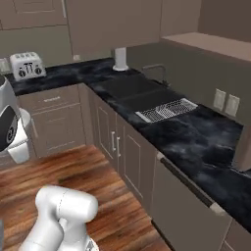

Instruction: Move the cup from next to the sink to the open cabinet. Then, move the bowl with the kiwi to the fridge to clear the area for faucet cleaning.

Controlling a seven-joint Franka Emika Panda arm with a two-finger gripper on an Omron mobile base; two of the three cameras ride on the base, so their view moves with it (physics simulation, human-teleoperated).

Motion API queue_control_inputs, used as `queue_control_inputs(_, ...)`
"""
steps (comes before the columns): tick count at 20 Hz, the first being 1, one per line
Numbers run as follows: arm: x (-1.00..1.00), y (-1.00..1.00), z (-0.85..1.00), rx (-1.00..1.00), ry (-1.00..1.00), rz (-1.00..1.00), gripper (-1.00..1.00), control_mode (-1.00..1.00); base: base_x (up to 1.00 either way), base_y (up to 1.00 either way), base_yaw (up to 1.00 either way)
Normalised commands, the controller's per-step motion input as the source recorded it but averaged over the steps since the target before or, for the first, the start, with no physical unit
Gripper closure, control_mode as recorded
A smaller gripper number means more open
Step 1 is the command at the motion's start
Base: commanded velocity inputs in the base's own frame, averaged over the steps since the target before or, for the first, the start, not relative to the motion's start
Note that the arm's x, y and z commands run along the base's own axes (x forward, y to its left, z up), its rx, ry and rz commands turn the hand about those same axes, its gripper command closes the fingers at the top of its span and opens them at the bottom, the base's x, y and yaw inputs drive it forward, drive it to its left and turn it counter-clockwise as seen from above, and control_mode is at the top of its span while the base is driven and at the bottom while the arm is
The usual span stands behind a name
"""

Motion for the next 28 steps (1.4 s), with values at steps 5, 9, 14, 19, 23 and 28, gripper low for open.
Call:
queue_control_inputs(5,0.00,0.00,0.00,0.00,0.00,0.00,1.00,1.00,-0.08,0.00,0.98)
queue_control_inputs(9,0.00,0.00,0.00,0.00,0.00,0.00,1.00,1.00,-0.06,0.00,0.99)
queue_control_inputs(14,0.00,0.00,0.00,0.00,0.00,0.00,1.00,1.00,-0.12,0.00,0.96)
queue_control_inputs(19,0.00,0.00,0.00,0.00,0.00,0.00,1.00,1.00,-0.12,0.00,0.96)
queue_control_inputs(23,0.00,0.00,0.00,0.00,0.00,0.00,1.00,1.00,-0.02,0.00,0.93)
queue_control_inputs(28,0.00,0.00,0.00,0.00,0.00,0.00,1.00,1.00,0.35,-0.09,0.29)
